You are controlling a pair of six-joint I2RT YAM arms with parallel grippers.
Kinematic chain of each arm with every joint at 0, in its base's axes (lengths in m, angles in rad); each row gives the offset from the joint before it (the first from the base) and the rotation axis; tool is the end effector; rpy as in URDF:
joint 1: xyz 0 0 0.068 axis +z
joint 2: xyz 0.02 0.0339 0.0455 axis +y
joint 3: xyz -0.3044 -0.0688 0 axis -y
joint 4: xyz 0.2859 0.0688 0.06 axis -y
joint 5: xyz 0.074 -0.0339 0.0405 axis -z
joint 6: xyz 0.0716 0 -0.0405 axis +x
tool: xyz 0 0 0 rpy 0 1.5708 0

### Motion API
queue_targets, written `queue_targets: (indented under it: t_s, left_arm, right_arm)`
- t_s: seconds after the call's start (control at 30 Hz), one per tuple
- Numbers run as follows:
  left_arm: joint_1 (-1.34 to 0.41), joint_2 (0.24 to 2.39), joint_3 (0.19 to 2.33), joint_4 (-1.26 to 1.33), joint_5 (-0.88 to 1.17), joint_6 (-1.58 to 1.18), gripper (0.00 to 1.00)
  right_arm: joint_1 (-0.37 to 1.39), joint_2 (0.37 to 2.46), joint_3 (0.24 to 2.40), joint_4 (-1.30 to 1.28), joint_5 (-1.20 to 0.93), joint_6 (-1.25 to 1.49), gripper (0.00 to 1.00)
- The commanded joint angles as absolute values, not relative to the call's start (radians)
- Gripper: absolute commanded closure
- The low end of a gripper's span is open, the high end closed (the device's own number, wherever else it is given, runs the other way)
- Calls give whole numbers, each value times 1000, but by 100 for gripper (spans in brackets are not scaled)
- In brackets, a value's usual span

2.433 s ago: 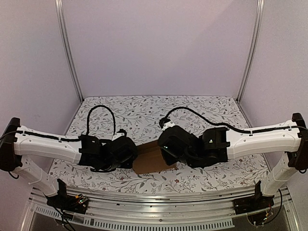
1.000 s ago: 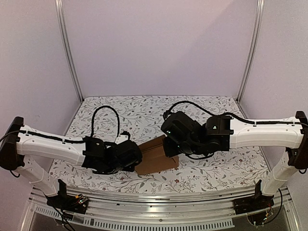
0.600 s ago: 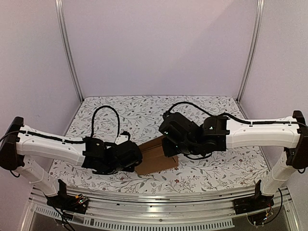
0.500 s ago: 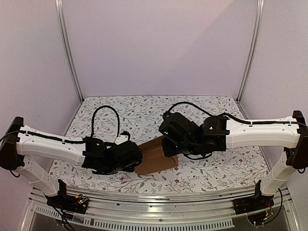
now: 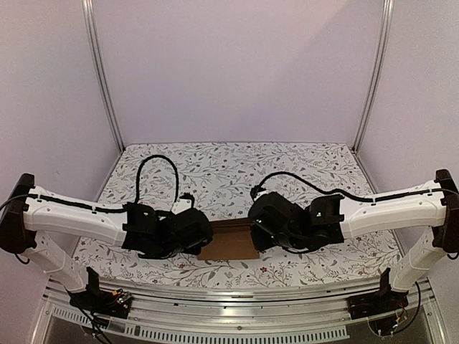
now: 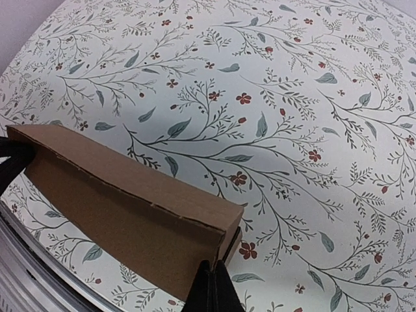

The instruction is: Fold the paper box

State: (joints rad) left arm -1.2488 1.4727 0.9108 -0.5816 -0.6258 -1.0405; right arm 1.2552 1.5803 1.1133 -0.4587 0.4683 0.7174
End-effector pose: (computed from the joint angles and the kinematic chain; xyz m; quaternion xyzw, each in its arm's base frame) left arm 0.1407 -0.2892 0.1947 0.0318 0.9316 -0.0593 0.3573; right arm 0.1512 0.3589 0.2326 -0.1742 0.9089 0.1357 0.3537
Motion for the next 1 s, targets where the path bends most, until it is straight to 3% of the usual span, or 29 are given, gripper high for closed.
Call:
queue_targets:
  t_s: [0.0,0.6,0.83,0.97]
  left_arm:
    - [-1275,1500,930,-581,-590,-1032,100]
    - [-1276,1528,933,-607,-550,-1039,100]
    - [-1278,1527,933,-626,-566,-1043,100]
    - [-1277,1525,935,-630,-569,-1041,100]
  right_arm:
    - [1284,1559,1029,-313,458,723,100]
    - [1298,1556,899,-172,515,723,100]
    - [1298,1491,898,-177,506,669,74]
    - [1299,1431,902,-181,514,628,70]
